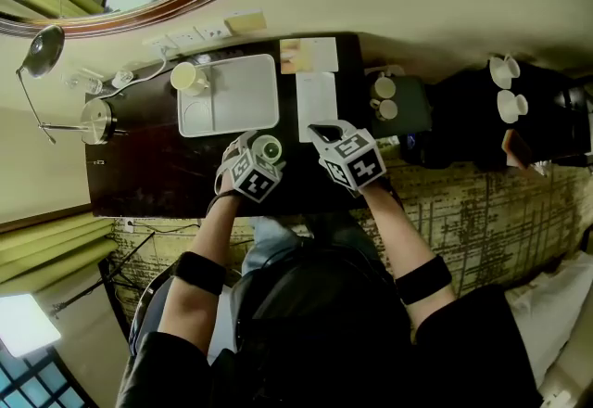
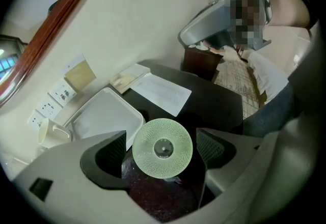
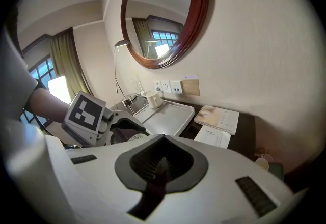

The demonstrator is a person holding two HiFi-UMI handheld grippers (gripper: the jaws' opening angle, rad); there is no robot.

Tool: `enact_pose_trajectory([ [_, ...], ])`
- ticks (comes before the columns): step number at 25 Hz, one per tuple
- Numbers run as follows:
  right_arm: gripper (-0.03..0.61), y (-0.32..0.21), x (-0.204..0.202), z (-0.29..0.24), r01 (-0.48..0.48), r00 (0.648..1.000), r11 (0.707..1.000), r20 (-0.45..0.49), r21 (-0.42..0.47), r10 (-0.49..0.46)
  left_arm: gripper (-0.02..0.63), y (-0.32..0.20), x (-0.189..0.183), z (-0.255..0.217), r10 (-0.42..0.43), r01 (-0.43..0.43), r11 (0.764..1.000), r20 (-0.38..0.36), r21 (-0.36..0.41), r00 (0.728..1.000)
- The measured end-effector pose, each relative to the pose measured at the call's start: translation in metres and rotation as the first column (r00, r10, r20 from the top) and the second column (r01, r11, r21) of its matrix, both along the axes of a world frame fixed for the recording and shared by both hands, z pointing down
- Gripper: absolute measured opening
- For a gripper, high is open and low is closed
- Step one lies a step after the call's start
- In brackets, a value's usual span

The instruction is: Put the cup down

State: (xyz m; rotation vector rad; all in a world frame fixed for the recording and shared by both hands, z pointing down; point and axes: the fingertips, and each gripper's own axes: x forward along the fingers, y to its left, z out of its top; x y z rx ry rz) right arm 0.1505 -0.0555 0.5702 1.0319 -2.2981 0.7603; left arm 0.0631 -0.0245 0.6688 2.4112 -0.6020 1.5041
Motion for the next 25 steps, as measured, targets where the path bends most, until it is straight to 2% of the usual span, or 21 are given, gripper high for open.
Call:
enact_pose_trajectory([
  [12,0.000,-0.001,-0.003,-0.024,-0.014,1.000,0.999,-0.004,0.031,0.015,0.428,-0.008,-0.025,-0.074,-0.095,0.102,0.994,-0.125,0.051,0.988],
  [15,0.000,-0.003,-0.008,-0.029,-0.022,1.000,0.999,0.003,0.041,0.022,0.349,-0.013,-0.034,-0.103,-0.126,0.145,0.984,-0.177,0.101,0.976],
  [19,0.000,-0.005,-0.014,-0.028,-0.024,1.000,0.998,0.005,0.062,0.024,0.229,-0.020,-0.053,-0.139,-0.196,0.236,0.962,-0.259,0.135,0.946],
  [22,0.000,-0.006,-0.019,-0.034,-0.027,1.000,0.997,0.009,0.074,0.027,0.124,-0.024,-0.075,-0.157,-0.274,0.329,0.935,-0.315,0.134,0.909],
  [25,0.000,-0.008,-0.023,-0.044,-0.042,0.999,0.996,0.017,0.077,0.041,0.008,-0.033,-0.101,-0.168,-0.373,0.442,0.889,-0.375,0.117,0.849],
])
